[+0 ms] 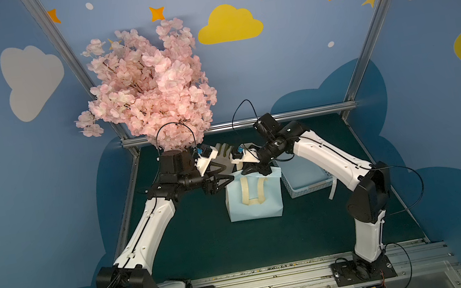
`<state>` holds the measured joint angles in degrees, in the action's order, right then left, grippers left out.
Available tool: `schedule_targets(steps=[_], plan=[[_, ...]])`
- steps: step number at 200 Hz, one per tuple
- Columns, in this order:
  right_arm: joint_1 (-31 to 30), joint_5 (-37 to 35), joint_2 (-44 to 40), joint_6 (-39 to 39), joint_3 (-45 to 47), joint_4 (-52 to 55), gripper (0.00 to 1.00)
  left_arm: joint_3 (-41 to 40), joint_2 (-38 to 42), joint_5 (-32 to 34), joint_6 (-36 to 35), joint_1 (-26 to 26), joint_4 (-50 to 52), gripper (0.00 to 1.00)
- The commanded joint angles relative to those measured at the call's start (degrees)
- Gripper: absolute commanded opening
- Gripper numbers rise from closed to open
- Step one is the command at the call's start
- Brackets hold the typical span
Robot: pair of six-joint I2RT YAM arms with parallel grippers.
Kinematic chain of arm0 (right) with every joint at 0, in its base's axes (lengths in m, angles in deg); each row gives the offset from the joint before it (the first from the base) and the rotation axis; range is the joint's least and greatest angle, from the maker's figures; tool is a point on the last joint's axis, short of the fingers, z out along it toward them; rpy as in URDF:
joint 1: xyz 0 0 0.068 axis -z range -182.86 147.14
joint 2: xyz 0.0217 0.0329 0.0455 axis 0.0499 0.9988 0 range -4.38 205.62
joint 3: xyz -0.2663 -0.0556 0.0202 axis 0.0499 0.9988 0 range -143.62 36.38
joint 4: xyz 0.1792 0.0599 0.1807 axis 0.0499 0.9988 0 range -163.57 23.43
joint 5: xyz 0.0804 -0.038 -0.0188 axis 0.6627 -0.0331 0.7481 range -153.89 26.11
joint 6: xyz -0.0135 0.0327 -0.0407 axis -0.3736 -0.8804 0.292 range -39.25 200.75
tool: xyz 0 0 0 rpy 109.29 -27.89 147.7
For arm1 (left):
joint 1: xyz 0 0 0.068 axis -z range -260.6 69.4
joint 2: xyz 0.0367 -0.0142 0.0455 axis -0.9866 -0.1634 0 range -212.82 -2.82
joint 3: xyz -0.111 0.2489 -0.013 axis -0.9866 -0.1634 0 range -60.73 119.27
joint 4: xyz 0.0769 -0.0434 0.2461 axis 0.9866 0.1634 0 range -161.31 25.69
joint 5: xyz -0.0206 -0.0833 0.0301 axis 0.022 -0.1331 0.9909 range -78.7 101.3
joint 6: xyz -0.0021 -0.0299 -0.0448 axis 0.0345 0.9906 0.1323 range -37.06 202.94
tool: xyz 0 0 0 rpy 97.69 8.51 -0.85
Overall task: Place the ice pack in the delivery bag
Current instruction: Seal the delivery bag at the center of the board.
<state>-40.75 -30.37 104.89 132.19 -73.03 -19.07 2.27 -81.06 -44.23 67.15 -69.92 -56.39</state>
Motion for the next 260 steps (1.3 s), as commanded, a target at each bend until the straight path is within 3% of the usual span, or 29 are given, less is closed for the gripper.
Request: schedule_targets(steps=[1,29,48,98,119,136,177,260], plan=[[-0.07,-1.96,1.1,-0.01,-0.68,3.76,0.0,2.72,-3.24,-5.52,-3.84,0.31,4.21,0.67],[-0.04,-2.41,1.12,-0.02,-0.95,3.68,0.0,5.05,-6.88,-6.9,-6.55,0.65,7.07,0.65],[-0.17,-2.32,0.94,-0.12,-1.05,3.68,0.0,5.84,-8.95,-5.66,-7.75,0.72,7.94,0.56],[-0.17,-2.64,0.51,-0.28,-1.13,3.68,0.0,7.83,-11.82,-3.46,-9.77,0.89,9.6,0.19],[-0.08,-7.55,-0.82,-1.96,-0.37,3.72,0.0,8.06,-11.79,-2.42,-11.01,0.84,10.61,0.03],[0.01,-12.38,-2.38,-2.65,0.83,4.57,0.0,7.67,-11.29,-1.94,-11.28,0.84,10.37,0.03],[1.34,-14.14,-5.84,-2.8,6.04,6.05,0.0,6.22,-10.19,-1.05,-10.29,0.82,7.68,0.03],[4.96,-10.82,-10.11,-4.66,8.64,7.04,0.0,4.1,-8.82,0.4,-8.69,0.84,4.67,0.03]])
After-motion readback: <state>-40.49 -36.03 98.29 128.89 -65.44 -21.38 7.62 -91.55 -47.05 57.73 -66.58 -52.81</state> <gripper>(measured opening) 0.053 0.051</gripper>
